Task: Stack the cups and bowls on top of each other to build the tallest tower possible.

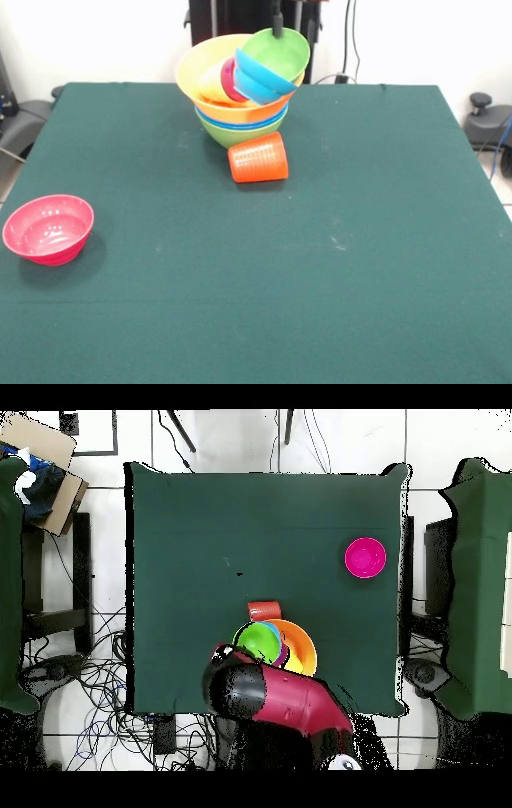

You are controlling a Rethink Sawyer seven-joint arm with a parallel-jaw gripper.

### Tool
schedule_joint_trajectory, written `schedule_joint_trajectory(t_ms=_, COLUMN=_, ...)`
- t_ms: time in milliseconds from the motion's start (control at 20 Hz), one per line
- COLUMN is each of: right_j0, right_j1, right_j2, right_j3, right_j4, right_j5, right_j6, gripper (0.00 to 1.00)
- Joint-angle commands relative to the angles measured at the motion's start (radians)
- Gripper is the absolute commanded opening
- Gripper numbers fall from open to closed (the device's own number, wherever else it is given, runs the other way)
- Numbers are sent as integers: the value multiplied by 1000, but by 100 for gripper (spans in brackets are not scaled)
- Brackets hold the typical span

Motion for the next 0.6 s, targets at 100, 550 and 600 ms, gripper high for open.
schedule_joint_trajectory(t_ms=100, right_j0=180, right_j1=452, right_j2=37, right_j3=-234, right_j4=50, right_j5=-447, right_j6=244, gripper=100)
schedule_joint_trajectory(t_ms=550, right_j0=204, right_j1=216, right_j2=-23, right_j3=-233, right_j4=98, right_j5=-2, right_j6=180, gripper=100)
schedule_joint_trajectory(t_ms=600, right_j0=193, right_j1=159, right_j2=-23, right_j3=-235, right_j4=94, right_j5=76, right_j6=171, gripper=100)
